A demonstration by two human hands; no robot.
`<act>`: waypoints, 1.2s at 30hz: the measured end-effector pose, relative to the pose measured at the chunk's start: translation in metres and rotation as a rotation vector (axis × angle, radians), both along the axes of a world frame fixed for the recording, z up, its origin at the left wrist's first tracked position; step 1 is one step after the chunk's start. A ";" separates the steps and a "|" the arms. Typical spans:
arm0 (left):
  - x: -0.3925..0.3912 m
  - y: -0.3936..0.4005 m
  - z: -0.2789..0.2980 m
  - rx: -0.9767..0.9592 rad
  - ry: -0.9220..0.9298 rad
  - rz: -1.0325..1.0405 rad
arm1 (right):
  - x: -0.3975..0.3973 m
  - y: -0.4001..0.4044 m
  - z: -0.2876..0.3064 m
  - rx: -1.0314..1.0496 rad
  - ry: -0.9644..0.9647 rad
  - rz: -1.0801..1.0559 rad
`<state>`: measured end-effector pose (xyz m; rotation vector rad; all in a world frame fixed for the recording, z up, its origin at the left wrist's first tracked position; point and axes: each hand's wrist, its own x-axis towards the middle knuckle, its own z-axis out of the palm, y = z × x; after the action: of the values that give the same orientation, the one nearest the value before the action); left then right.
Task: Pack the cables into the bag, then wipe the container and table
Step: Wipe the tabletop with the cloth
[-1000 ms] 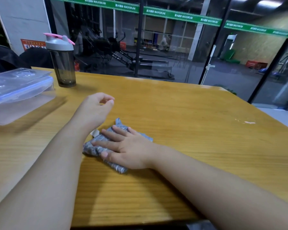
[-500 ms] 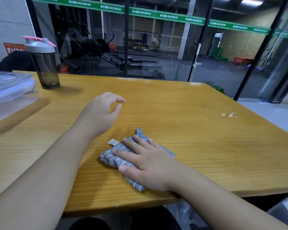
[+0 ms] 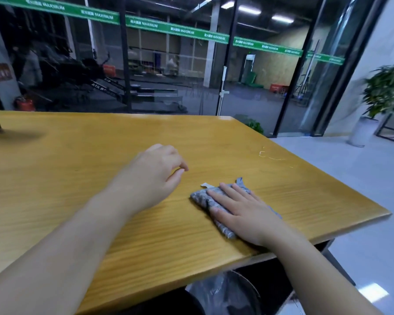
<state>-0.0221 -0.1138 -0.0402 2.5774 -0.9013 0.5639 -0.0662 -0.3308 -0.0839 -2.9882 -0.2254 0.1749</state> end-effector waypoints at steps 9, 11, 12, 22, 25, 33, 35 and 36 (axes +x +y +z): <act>0.014 -0.057 -0.004 -0.017 0.065 -0.041 | 0.024 -0.102 0.001 -0.001 0.002 -0.329; 0.019 -0.061 -0.003 -0.029 0.081 -0.034 | 0.029 -0.119 -0.001 -0.013 -0.010 -0.387; 0.021 -0.063 -0.003 -0.035 0.085 -0.032 | 0.032 -0.127 -0.001 -0.015 -0.017 -0.413; 0.039 -0.068 -0.014 -0.098 0.148 -0.047 | 0.052 -0.137 0.002 -0.004 -0.007 -0.477; 0.035 -0.071 -0.015 -0.116 0.125 -0.076 | 0.032 -0.106 -0.004 0.010 -0.036 -0.317; 0.021 -0.069 -0.024 -0.157 0.195 -0.217 | -0.002 -0.098 -0.001 0.041 -0.037 -0.254; 0.024 -0.067 -0.027 -0.179 0.235 -0.214 | -0.003 -0.106 -0.001 0.052 -0.046 -0.314; 0.024 -0.066 -0.028 -0.189 0.240 -0.211 | -0.003 -0.112 -0.001 0.069 -0.053 -0.349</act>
<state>0.0023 -0.1801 -0.0681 2.2852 -0.9702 0.2598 -0.0687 -0.4428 -0.0844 -2.9060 0.2789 0.0476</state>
